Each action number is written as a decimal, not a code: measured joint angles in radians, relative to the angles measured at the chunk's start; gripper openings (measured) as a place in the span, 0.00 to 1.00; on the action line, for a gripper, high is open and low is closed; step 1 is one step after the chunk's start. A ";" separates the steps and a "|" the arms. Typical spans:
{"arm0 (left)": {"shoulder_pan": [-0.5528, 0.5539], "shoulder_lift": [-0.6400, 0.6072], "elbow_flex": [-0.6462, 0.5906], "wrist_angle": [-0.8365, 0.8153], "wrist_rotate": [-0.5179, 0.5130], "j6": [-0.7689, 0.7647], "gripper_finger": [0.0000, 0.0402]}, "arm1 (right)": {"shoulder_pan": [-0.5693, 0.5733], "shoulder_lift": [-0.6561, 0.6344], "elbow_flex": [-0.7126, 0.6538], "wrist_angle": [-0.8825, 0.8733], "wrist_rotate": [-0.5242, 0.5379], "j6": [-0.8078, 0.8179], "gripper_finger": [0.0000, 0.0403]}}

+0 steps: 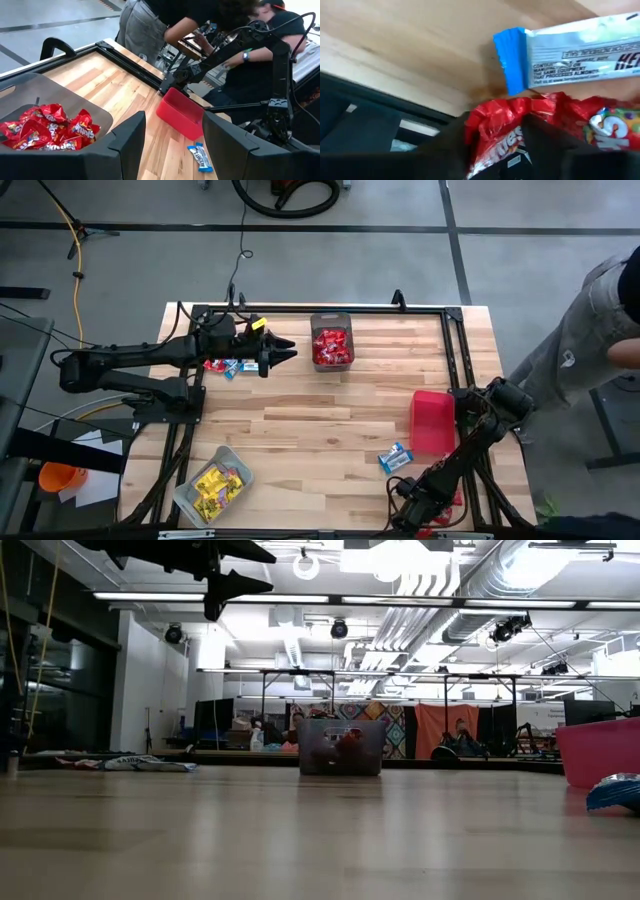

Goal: Sort candy
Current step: Put the red candy pack into the black bin

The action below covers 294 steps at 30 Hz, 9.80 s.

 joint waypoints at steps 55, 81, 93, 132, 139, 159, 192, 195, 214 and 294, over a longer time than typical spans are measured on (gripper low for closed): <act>0.000 -0.155 0.001 0.143 -0.068 -0.071 0.46 | -1.278 -0.341 0.000 0.353 0.342 -1.571 0.46; -0.001 -0.155 0.001 0.141 -0.068 0.000 0.46 | -1.087 -0.655 0.000 0.511 -0.025 -1.586 0.59; -0.001 -0.155 0.001 0.139 -0.068 -0.002 0.46 | -0.951 -0.654 0.000 0.551 0.162 -1.600 0.59; 0.479 0.327 0.010 -1.137 -0.464 0.041 0.46 | -0.951 -0.643 0.000 0.412 0.205 -1.589 0.59; 0.589 0.328 -0.056 -1.055 -0.409 0.008 0.46 | -0.951 -0.631 -0.001 0.361 0.205 -1.591 0.59; 0.662 0.325 -0.157 -0.896 -0.318 -0.044 0.34 | -0.951 -0.632 -0.001 0.340 0.203 -1.580 0.59; 0.634 -0.041 0.020 -1.016 -0.292 0.007 0.06 | -0.951 -0.632 -0.001 0.366 0.204 -1.550 0.59; 0.635 0.010 0.003 -1.015 -0.318 0.017 0.14 | -0.951 -0.632 -0.001 0.366 0.204 -1.533 0.59; 0.635 0.312 -0.001 -0.980 -0.370 -0.003 0.55 | -0.951 -0.632 -0.001 0.336 0.204 -1.533 0.59; -0.224 -0.044 0.096 0.068 -0.021 0.165 0.00 | -0.951 -0.632 -0.001 0.587 0.248 -1.539 0.59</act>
